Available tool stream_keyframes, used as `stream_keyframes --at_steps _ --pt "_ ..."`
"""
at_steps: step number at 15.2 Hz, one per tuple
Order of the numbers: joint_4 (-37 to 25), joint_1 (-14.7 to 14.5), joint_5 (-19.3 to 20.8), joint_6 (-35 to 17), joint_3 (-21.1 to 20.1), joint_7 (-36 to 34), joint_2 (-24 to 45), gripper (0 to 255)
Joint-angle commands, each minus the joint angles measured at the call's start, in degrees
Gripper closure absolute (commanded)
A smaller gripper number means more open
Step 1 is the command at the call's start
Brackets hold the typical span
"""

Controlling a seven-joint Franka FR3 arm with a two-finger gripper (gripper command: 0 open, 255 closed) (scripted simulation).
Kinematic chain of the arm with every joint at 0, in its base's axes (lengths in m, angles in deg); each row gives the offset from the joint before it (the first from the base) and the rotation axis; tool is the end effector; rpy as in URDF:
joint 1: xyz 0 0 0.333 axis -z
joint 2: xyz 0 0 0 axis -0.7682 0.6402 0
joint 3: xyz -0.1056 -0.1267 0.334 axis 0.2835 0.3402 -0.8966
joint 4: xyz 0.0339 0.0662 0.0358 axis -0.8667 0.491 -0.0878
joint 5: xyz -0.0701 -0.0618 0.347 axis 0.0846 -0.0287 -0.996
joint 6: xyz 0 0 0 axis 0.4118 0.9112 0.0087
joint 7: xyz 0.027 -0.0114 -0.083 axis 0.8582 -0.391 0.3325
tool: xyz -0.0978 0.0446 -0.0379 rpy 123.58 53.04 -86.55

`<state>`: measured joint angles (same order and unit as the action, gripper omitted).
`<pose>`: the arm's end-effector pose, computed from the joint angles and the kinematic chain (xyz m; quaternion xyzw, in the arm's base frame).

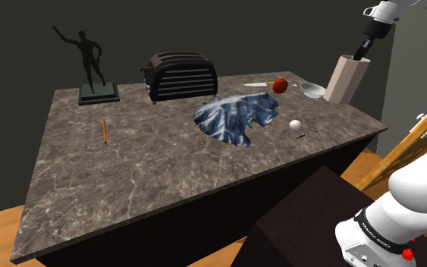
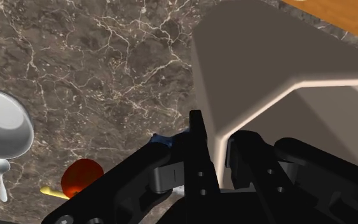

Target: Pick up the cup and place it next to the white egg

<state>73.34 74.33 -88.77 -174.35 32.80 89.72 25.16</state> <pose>0.3706 -0.3706 0.6338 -0.9946 -0.0963 -0.0374 0.0132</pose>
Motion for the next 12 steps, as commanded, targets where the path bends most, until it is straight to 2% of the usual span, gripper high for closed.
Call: stream_keyframes --at_steps 1,12 --pt "1.51 -0.04 0.01 -1.50 -0.04 0.03 -0.10 255" --pt "9.83 -0.05 -0.20 -9.92 -0.06 0.62 0.04 255"
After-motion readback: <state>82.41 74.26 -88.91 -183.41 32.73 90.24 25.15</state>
